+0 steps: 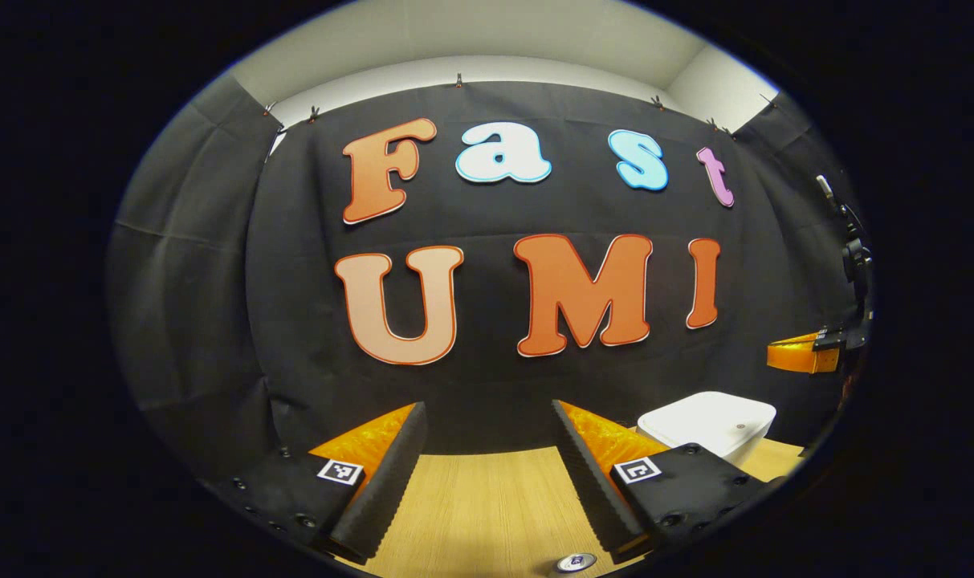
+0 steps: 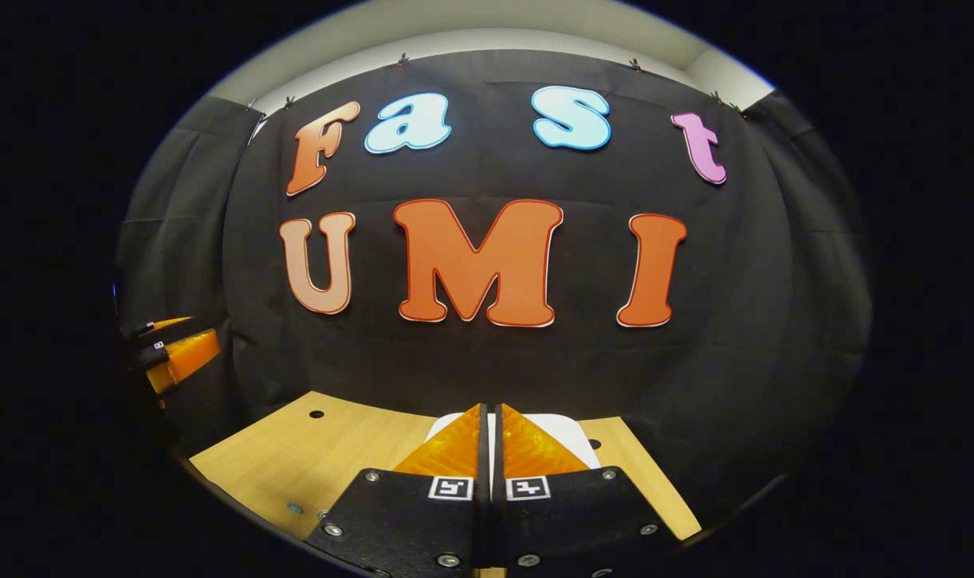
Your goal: Press the lid of the desktop garbage bin to open it, pick up the crumpled paper on the desktop and throw it into the bin, then pick up the pop can on the desktop and drop it into the bin, and finally close the garbage bin lid.
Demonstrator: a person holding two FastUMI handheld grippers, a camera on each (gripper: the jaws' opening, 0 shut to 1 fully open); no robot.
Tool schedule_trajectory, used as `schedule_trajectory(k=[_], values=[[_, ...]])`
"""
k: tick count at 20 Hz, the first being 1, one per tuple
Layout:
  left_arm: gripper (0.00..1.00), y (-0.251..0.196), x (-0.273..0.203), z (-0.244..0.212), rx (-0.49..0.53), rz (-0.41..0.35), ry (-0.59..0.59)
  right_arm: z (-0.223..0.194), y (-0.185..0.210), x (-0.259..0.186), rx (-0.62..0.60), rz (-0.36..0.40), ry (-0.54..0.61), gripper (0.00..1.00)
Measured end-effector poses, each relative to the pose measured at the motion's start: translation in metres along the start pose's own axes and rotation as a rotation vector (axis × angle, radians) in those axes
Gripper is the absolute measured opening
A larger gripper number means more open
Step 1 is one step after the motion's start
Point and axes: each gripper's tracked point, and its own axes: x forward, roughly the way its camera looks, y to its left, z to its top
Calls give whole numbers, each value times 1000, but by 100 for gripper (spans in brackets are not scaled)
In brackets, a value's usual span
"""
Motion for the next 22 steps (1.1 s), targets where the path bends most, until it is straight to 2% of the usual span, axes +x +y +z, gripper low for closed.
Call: schedule_trajectory(k=[6,15,16,17,18,21,22], values=[[98,-8,-1,-9,10,50,45,-38,-6,14,-61,59,100,1],[98,-21,-10,-23,45,55,92,-97,-11,14,-46,92,237,1],[96,-23,-12,-28,52,54,103,-98,-10,14,-47,97,238,1],[100,-23,-14,-33,61,56,117,-97,-9,15,-55,101,232,1],[100,-24,-14,-38,66,58,133,-97,-8,18,-69,103,233,1],[100,-24,-14,-43,76,69,157,-117,-5,20,-104,125,291,1],[100,-24,-14,-45,80,75,164,-105,-4,25,-85,127,264,1]])
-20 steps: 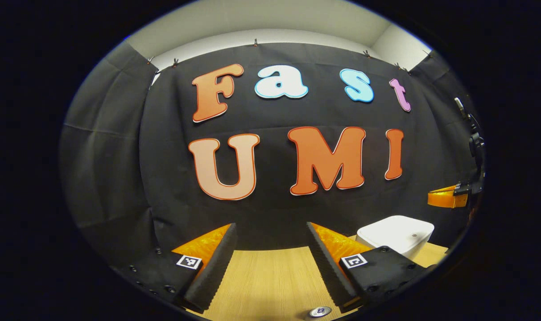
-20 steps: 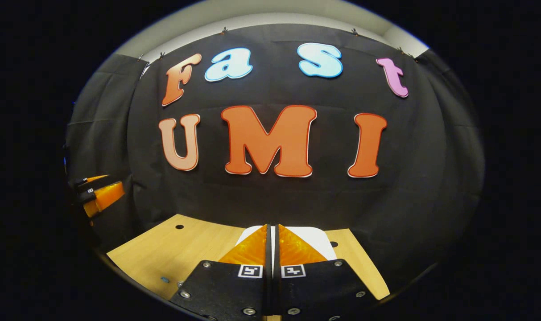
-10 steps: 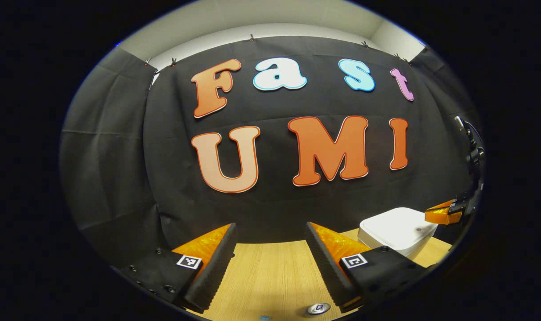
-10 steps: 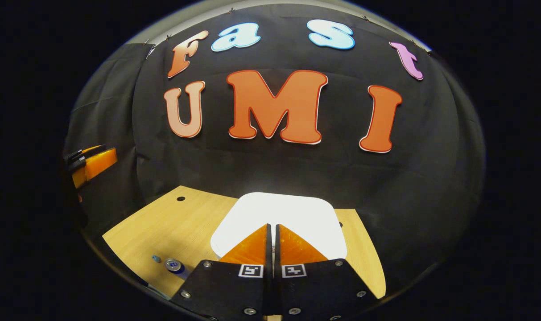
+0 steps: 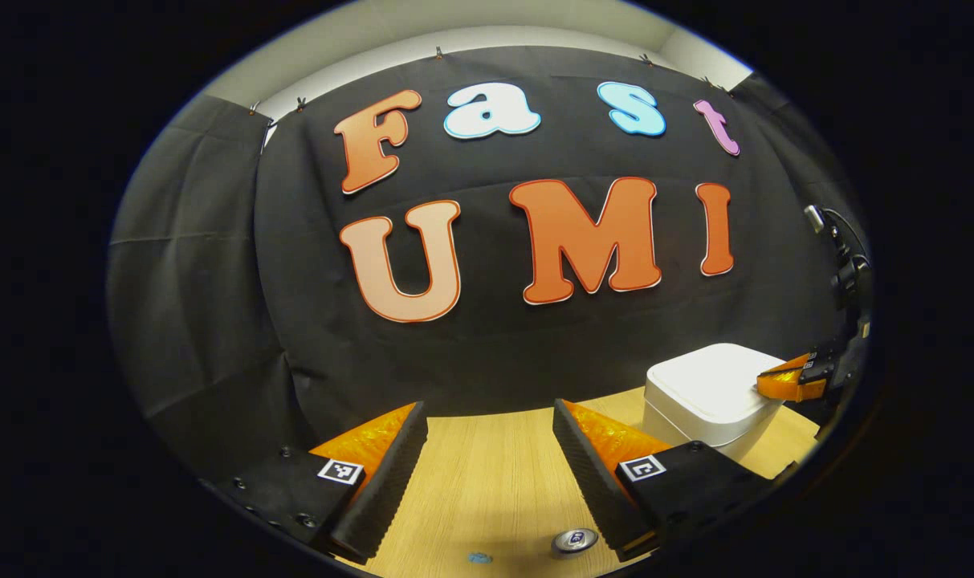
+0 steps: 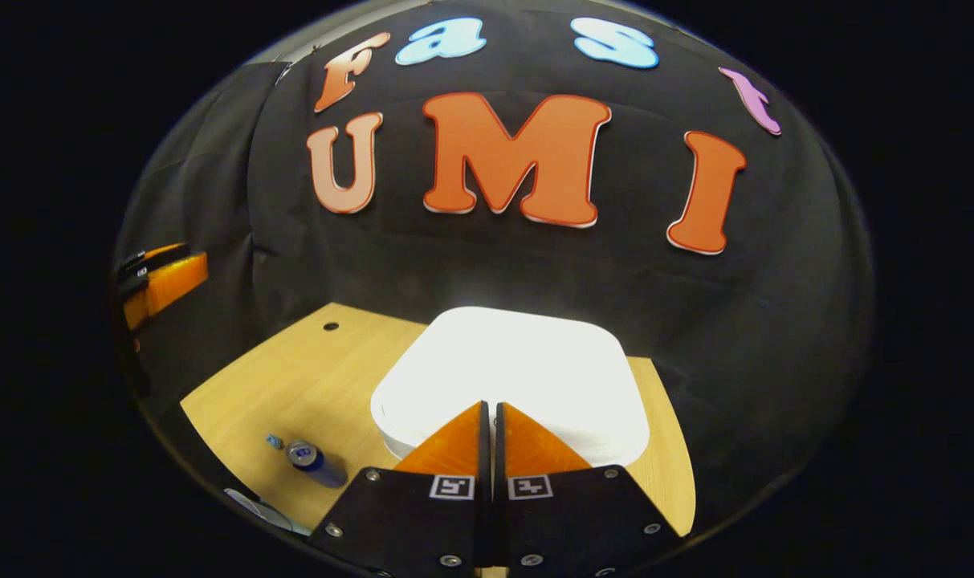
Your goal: Press the lid of the desktop garbage bin to open it, pick up the crumpled paper on the desktop and throw it into the bin, then pick up the pop can on the desktop and drop it into the bin, and finally close the garbage bin lid.
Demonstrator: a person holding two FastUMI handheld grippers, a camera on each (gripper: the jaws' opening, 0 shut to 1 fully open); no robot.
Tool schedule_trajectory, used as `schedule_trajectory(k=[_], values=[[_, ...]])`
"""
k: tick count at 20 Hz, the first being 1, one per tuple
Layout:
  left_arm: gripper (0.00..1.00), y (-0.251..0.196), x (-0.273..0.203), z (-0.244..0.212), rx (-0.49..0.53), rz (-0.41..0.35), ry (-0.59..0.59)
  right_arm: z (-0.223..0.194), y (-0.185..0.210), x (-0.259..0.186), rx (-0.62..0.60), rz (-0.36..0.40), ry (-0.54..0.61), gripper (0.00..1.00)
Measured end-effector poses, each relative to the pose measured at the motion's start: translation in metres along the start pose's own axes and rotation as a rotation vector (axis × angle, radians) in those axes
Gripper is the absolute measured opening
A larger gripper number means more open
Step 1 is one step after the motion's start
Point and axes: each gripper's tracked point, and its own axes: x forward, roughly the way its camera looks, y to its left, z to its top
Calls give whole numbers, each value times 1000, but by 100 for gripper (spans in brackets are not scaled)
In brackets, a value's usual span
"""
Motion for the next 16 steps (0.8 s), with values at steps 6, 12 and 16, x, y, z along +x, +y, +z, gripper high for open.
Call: schedule_trajectory(k=[6,12,16], values=[[100,-5,-4,-14,50,25,49,-5,2,8,184,98,76,1],[96,-18,-5,-30,8,26,116,6,-1,8,144,139,7,1],[100,-15,-8,-53,-53,24,187,15,-9,9,168,119,-22,1]])
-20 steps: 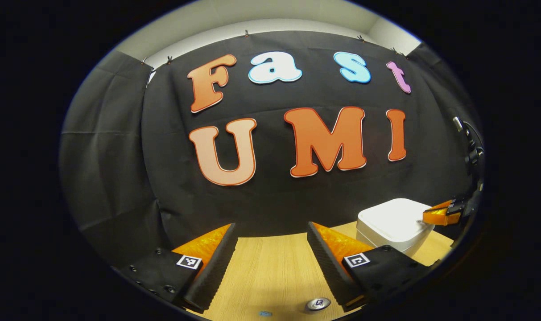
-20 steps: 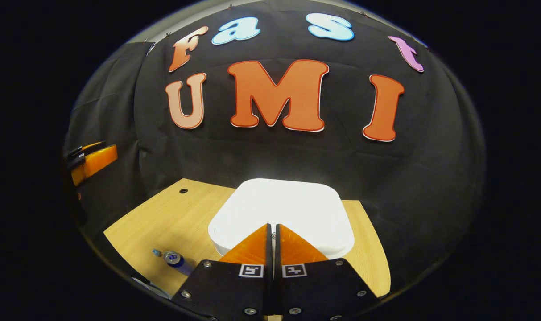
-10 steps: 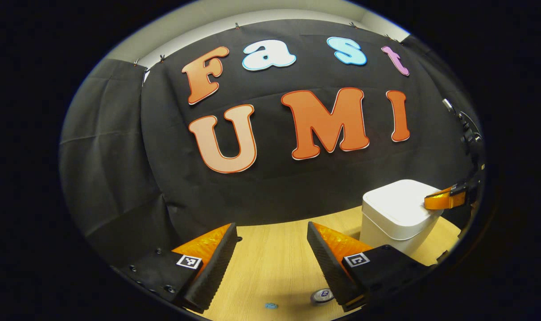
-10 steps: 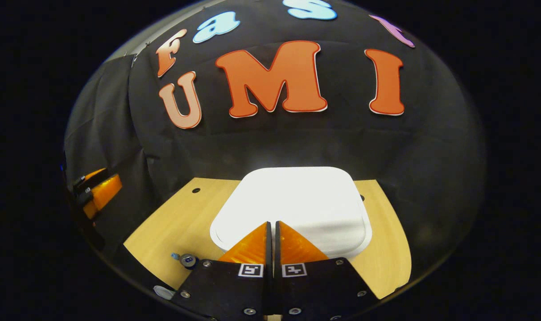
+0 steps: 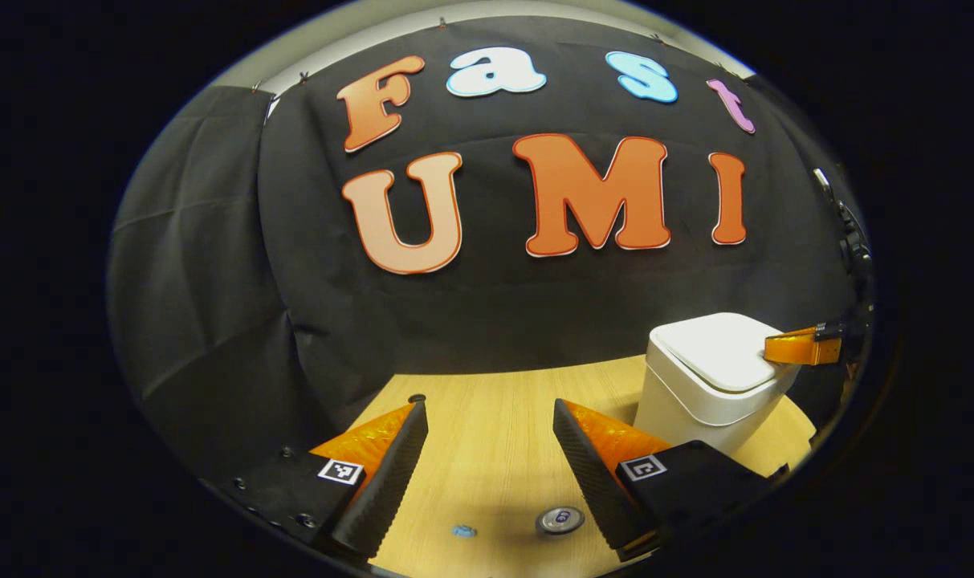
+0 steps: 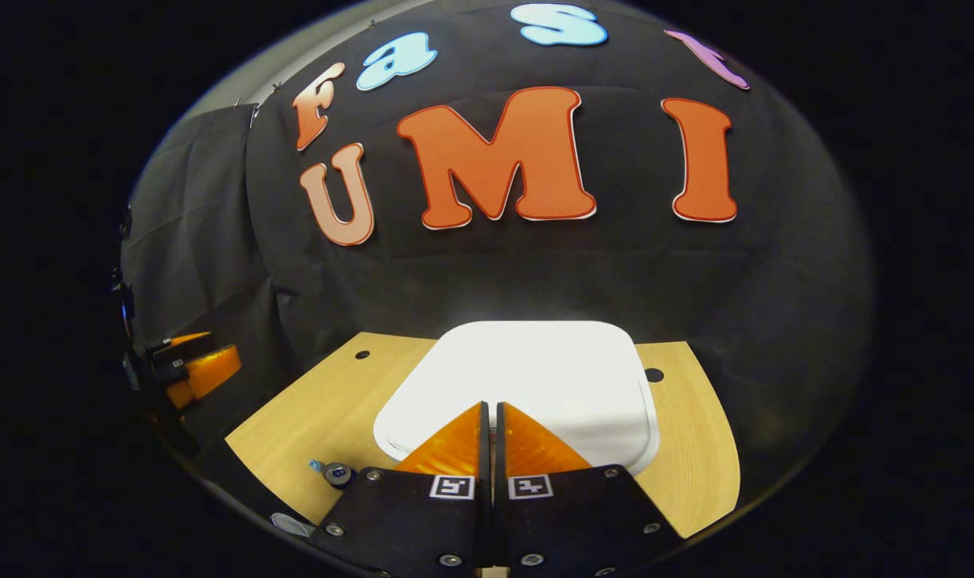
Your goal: Press the lid of the desktop garbage bin to open it, pick up the crumpled paper on the desktop and throw it into the bin, then pick up the pop can on the desktop and drop it into the bin, and finally close the garbage bin lid.
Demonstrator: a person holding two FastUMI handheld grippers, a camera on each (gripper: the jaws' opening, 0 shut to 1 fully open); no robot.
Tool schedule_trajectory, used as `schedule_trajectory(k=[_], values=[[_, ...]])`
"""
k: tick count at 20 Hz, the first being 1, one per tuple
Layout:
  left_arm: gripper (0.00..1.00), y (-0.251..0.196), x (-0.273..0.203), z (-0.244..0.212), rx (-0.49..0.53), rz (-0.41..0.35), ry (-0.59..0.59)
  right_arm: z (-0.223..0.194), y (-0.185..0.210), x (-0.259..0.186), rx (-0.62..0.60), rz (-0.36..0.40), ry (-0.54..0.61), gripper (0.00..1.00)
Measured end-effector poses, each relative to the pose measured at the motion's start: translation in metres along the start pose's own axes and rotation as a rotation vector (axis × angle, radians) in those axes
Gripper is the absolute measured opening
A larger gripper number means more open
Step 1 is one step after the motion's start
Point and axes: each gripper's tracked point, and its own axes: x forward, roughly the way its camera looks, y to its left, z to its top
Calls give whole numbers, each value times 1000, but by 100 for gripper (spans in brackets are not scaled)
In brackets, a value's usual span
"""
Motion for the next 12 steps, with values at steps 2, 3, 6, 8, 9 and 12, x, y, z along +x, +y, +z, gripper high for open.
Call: schedule_trajectory(k=[2,3,6,8,9,12], values=[[100,8,4,-12,-4,1,29,16,2,-3,-17,-11,-59,1],[100,14,8,-17,-2,-3,46,25,2,-5,-31,-26,-92,1],[100,26,15,-35,-1,-42,101,43,9,-10,-60,-62,-157,2],[100,34,19,-46,-7,-73,138,54,15,-13,-75,-78,-190,5],[100,36,22,-52,-10,-91,158,58,17,-16,-81,-95,-206,11],[96,43,28,-77,-15,-140,228,66,18,-19,-103,-153,-243,38]])
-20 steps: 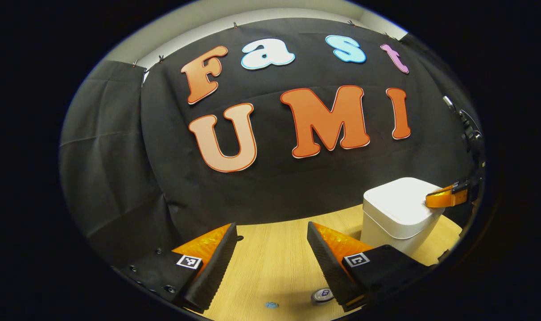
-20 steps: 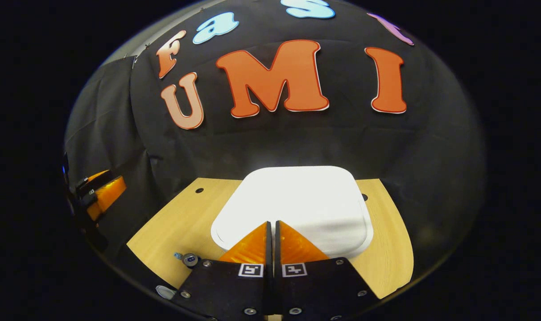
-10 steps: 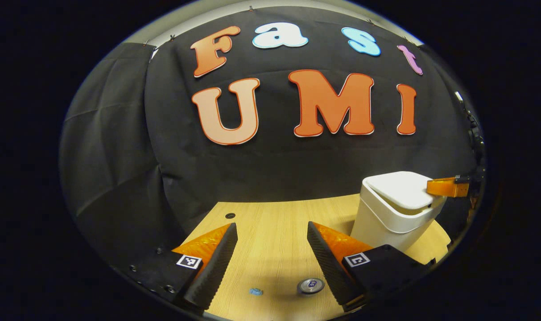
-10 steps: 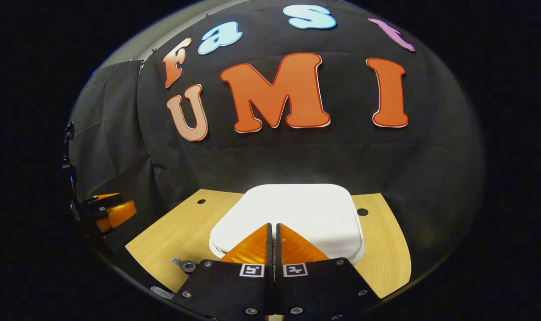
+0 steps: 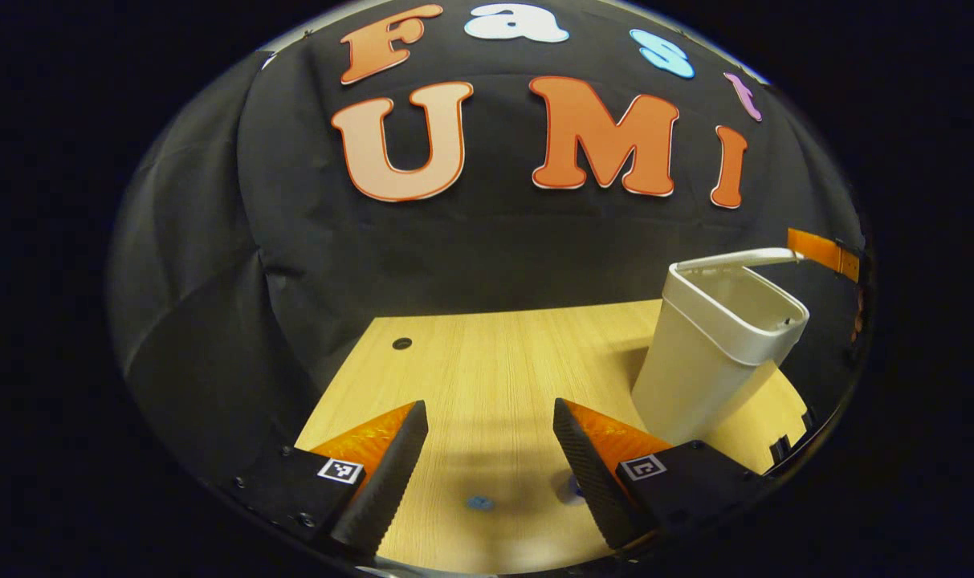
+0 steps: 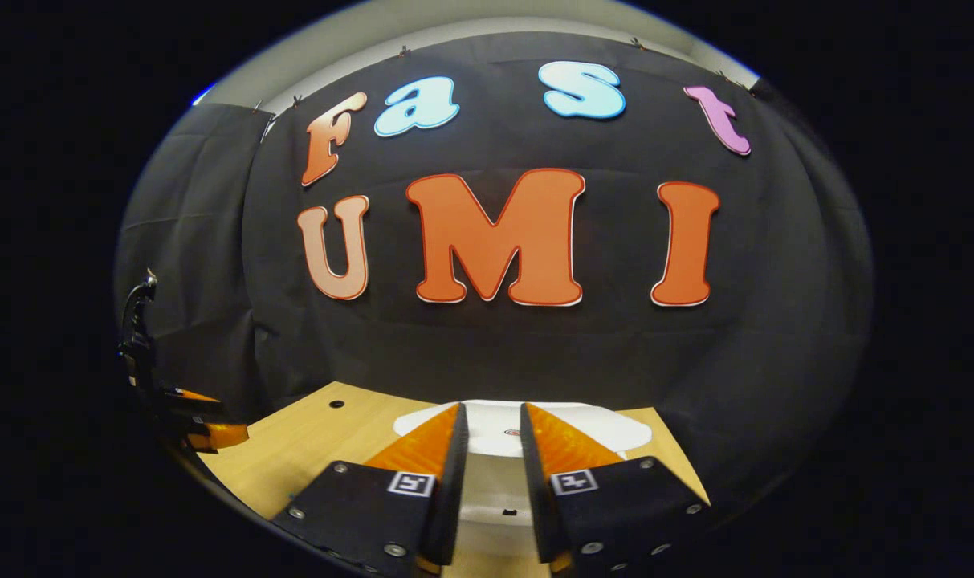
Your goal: Press the lid of the desktop garbage bin to open it, pick up the crumpled paper on the desktop and throw it into the bin, then pick up the pop can on the desktop and drop it into the bin, and finally close the garbage bin lid.
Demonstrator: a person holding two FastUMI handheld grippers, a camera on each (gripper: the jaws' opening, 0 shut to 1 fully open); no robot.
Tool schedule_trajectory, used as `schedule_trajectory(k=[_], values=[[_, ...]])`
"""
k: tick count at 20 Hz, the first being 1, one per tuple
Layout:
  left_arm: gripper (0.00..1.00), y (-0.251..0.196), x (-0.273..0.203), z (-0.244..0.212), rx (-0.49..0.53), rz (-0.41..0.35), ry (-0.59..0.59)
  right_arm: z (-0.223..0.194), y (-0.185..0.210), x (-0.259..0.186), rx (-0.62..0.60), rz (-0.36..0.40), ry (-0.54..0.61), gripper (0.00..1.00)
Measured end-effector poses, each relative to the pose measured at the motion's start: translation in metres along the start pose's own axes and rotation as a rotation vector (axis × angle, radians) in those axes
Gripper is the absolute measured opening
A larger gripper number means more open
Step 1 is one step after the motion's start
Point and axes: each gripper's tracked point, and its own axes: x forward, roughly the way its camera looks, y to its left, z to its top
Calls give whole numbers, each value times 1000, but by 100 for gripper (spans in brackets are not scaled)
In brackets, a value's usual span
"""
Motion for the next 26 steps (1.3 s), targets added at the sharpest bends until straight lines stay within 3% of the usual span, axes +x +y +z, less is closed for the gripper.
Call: schedule_trajectory(k=[1,3,4,7,10,11,16,26], values=[[96,-1,4,-8,-7,-22,24,-1,-1,-1,-2,-19,8,57],[100,1,8,-27,-4,-49,71,3,2,-5,1,-43,0,77],[96,1,12,-37,2,-60,91,8,6,-9,-2,-48,-14,82],[100,1,15,-61,2,-107,158,21,15,-19,-37,-61,-56,93],[96,4,22,-82,-9,-143,229,23,28,-27,-57,-65,-71,96],[100,5,25,-88,-9,-149,247,20,34,-27,-56,-63,-65,96],[96,6,37,-130,26,-191,337,-33,67,-26,-54,-29,62,97],[99,10,55,-157,65,-241,424,-130,157,-26,-28,140,258,97]])
